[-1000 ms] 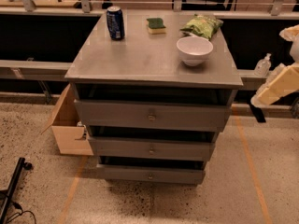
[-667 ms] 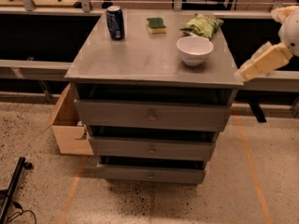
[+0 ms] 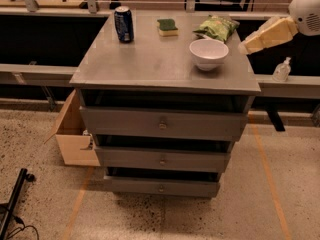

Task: Move white bowl near sponge

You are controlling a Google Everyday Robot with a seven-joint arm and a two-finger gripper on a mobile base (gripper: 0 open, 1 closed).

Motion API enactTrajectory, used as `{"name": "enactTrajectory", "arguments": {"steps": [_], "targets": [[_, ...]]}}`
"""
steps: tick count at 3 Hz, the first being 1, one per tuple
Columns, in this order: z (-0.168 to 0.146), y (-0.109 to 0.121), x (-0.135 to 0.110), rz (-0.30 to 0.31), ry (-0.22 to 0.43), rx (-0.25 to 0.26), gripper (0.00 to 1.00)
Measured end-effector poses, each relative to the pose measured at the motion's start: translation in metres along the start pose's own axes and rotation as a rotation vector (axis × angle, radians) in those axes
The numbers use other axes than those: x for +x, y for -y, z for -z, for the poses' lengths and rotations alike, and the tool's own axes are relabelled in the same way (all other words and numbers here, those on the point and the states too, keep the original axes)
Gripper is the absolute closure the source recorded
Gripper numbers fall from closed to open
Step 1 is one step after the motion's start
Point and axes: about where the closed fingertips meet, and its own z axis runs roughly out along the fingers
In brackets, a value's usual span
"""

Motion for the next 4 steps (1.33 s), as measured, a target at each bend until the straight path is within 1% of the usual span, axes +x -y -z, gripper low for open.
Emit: {"name": "enactTrajectory", "arguments": {"steps": [1, 2, 3, 4], "targets": [[-0.035, -0.010, 0.019, -0.048, -0.022, -0.011, 0.00], [-0.086, -0.024, 0.040, -0.115, -0.049, -0.014, 0.00], [-0.124, -0.028, 0.050, -0.158, -0.054, -0.003, 0.00], [-0.156, -0.033, 0.050, -0.160, -0.044, -0.014, 0.00]]}}
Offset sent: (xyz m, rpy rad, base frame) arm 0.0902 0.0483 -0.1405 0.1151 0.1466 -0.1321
